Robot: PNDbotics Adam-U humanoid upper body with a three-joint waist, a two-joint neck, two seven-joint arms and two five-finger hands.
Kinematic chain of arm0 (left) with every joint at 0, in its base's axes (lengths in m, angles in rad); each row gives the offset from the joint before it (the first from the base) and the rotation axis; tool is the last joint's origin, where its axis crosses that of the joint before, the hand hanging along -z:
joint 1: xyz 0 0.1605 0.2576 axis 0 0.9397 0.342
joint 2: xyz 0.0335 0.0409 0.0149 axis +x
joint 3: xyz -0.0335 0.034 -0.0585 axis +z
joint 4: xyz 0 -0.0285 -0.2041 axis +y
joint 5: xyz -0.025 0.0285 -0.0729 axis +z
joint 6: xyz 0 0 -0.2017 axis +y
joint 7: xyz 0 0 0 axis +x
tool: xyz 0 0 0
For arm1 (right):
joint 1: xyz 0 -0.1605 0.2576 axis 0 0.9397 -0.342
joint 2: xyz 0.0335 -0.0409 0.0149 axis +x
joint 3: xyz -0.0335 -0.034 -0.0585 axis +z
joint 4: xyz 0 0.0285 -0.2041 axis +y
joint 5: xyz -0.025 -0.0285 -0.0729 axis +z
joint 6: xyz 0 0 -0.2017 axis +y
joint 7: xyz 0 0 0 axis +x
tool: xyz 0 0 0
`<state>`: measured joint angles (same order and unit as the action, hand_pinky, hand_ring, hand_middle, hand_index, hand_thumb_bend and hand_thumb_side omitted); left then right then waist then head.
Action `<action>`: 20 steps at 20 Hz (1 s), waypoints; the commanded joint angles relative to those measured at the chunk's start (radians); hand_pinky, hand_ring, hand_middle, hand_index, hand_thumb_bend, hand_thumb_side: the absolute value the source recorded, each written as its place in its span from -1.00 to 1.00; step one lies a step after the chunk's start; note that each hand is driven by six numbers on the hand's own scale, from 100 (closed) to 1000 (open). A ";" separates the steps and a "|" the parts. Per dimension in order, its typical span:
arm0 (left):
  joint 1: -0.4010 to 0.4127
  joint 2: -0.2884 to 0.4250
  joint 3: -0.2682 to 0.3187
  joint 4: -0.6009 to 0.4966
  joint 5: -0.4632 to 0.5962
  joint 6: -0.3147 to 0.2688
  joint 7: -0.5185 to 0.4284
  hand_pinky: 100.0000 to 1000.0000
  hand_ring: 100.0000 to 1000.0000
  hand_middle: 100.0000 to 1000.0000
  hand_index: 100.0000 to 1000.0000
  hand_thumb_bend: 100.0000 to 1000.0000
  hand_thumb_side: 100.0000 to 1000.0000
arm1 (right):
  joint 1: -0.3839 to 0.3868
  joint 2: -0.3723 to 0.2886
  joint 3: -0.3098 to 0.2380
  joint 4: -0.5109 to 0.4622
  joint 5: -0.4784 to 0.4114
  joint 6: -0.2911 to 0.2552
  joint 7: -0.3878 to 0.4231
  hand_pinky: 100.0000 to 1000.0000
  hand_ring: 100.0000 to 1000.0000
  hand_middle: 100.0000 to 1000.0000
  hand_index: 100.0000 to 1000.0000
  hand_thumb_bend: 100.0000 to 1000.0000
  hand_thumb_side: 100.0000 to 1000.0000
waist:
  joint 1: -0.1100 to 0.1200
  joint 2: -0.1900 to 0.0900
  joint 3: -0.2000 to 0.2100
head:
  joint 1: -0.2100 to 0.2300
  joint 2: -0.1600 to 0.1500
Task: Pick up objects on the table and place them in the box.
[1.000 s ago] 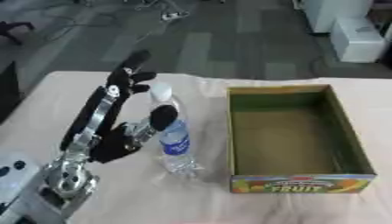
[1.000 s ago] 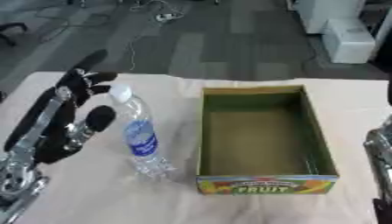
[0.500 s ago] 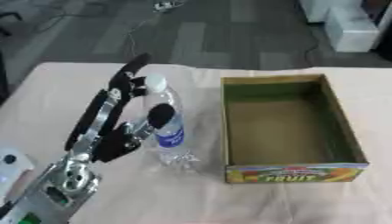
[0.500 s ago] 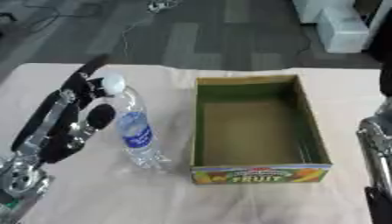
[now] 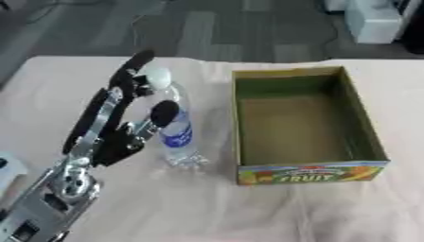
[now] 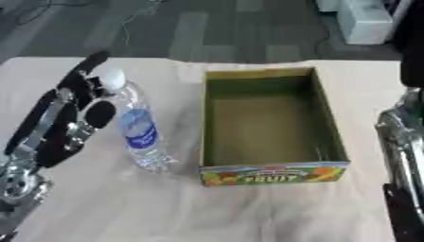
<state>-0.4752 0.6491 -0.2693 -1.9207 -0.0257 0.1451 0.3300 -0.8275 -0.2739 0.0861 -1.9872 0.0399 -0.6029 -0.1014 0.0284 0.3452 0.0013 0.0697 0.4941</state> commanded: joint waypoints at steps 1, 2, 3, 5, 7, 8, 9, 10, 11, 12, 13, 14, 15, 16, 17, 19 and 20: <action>-0.004 0.007 0.003 -0.008 -0.002 0.000 -0.004 0.60 0.70 1.00 1.00 0.39 0.71 | -0.012 -0.017 -0.004 -0.013 -0.006 -0.001 0.003 0.48 0.68 0.83 0.85 -1.00 1.00 | 0.001 -0.017 -0.001 | -0.010 0.010; -0.004 0.007 0.002 -0.006 -0.006 0.002 -0.011 0.61 0.71 1.00 1.00 0.42 0.70 | -0.012 -0.017 -0.004 -0.013 -0.006 -0.001 0.004 0.48 0.68 0.83 0.85 -1.00 1.00 | 0.001 -0.017 -0.002 | -0.011 0.012; -0.004 0.006 0.001 -0.004 -0.012 0.005 -0.019 0.62 0.72 1.00 1.00 0.44 0.69 | -0.012 -0.016 -0.004 -0.013 -0.007 -0.001 0.004 0.48 0.68 0.83 0.85 -1.00 1.00 | 0.001 -0.016 -0.002 | -0.012 0.014; -0.003 0.005 0.000 0.001 -0.022 0.011 -0.039 0.64 0.73 1.00 1.00 0.48 0.68 | -0.013 -0.014 -0.004 -0.013 -0.007 0.000 0.006 0.48 0.68 0.83 0.85 -1.00 1.00 | 0.001 -0.016 -0.004 | -0.014 0.017; -0.004 0.005 0.000 0.004 -0.032 0.017 -0.060 0.66 0.74 1.00 1.00 0.52 0.66 | -0.014 -0.013 -0.003 -0.013 -0.007 0.001 0.008 0.48 0.68 0.83 0.85 -1.00 1.00 | 0.001 -0.015 -0.005 | -0.015 0.020; -0.005 0.006 0.000 0.006 -0.038 0.020 -0.072 0.67 0.74 1.00 1.00 0.56 0.64 | -0.014 -0.012 -0.003 -0.013 -0.007 0.001 0.009 0.48 0.68 0.83 0.85 -1.00 1.00 | 0.002 -0.015 -0.005 | -0.015 0.021; -0.006 0.006 0.000 0.008 -0.045 0.024 -0.085 0.68 0.75 1.00 1.00 0.59 0.62 | -0.015 -0.011 -0.003 -0.013 -0.008 0.001 0.009 0.48 0.68 0.83 0.85 -1.00 1.00 | 0.002 -0.015 -0.005 | -0.015 0.023; -0.007 0.007 0.000 0.010 -0.053 0.028 -0.099 0.69 0.76 1.00 1.00 0.63 0.62 | -0.015 -0.011 -0.003 -0.013 -0.008 0.001 0.010 0.48 0.68 0.83 0.85 -1.00 1.00 | 0.002 -0.014 -0.006 | -0.016 0.024; -0.007 0.007 0.000 0.013 -0.060 0.032 -0.117 0.70 0.77 1.00 1.00 0.64 0.62 | -0.015 -0.011 -0.003 -0.013 -0.008 0.002 0.011 0.48 0.68 0.83 0.85 -1.00 1.00 | 0.002 -0.014 -0.006 | -0.016 0.026; -0.008 0.008 0.000 0.017 -0.067 0.036 -0.135 0.71 0.78 1.00 1.00 0.64 0.62 | -0.014 -0.010 -0.003 -0.013 -0.008 0.002 0.012 0.48 0.68 0.83 0.85 -1.00 1.00 | 0.003 -0.014 -0.006 | -0.016 0.027; -0.008 0.008 0.000 0.020 -0.075 0.039 -0.154 0.71 0.78 1.00 1.00 0.64 0.62 | -0.014 -0.010 -0.003 -0.013 -0.009 0.002 0.012 0.48 0.68 0.83 0.85 -1.00 1.00 | 0.003 -0.013 -0.006 | -0.017 0.029; -0.009 0.008 0.001 0.023 -0.082 0.041 -0.169 0.71 0.78 1.00 1.00 0.65 0.62 | -0.014 -0.010 -0.003 -0.013 -0.009 0.002 0.012 0.48 0.68 0.83 0.85 -1.00 1.00 | 0.003 -0.013 -0.007 | -0.018 0.030; -0.009 0.007 0.001 0.025 -0.088 0.043 -0.183 0.72 0.77 1.00 1.00 0.65 0.62 | -0.014 -0.010 -0.003 -0.013 -0.010 0.003 0.013 0.48 0.68 0.83 0.85 -1.00 1.00 | 0.003 -0.013 -0.007 | -0.019 0.031; -0.009 0.005 0.001 0.027 -0.093 0.044 -0.193 0.71 0.78 1.00 1.00 0.65 0.62 | -0.014 -0.010 -0.003 -0.013 -0.010 0.003 0.013 0.48 0.68 0.83 0.85 -1.00 1.00 | 0.003 -0.012 -0.007 | -0.019 0.032; -0.009 0.004 0.002 0.029 -0.097 0.044 -0.202 0.72 0.77 1.00 1.00 0.64 0.64 | -0.014 -0.010 -0.003 -0.013 -0.011 0.003 0.014 0.48 0.69 0.83 0.85 -1.00 1.00 | 0.003 -0.012 -0.007 | -0.020 0.034; -0.009 0.002 0.002 0.033 -0.101 0.043 -0.215 0.72 0.77 1.00 1.00 0.63 0.66 | -0.014 -0.010 -0.003 -0.013 -0.012 0.003 0.015 0.48 0.69 0.83 0.85 -1.00 1.00 | 0.004 -0.011 -0.008 | -0.021 0.036; -0.009 0.002 0.003 0.036 -0.102 0.043 -0.219 0.70 0.76 1.00 1.00 0.63 0.66 | -0.013 -0.010 -0.003 -0.013 -0.012 0.003 0.016 0.48 0.69 0.83 0.85 -1.00 1.00 | 0.004 -0.010 -0.009 | -0.021 0.037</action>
<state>-0.4750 0.6413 -0.2700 -1.8773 -0.1187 0.1897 0.1211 -0.8276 -0.2735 0.0861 -1.9872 0.0317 -0.6001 -0.0891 0.0305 0.3519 -0.0073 0.0602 0.5312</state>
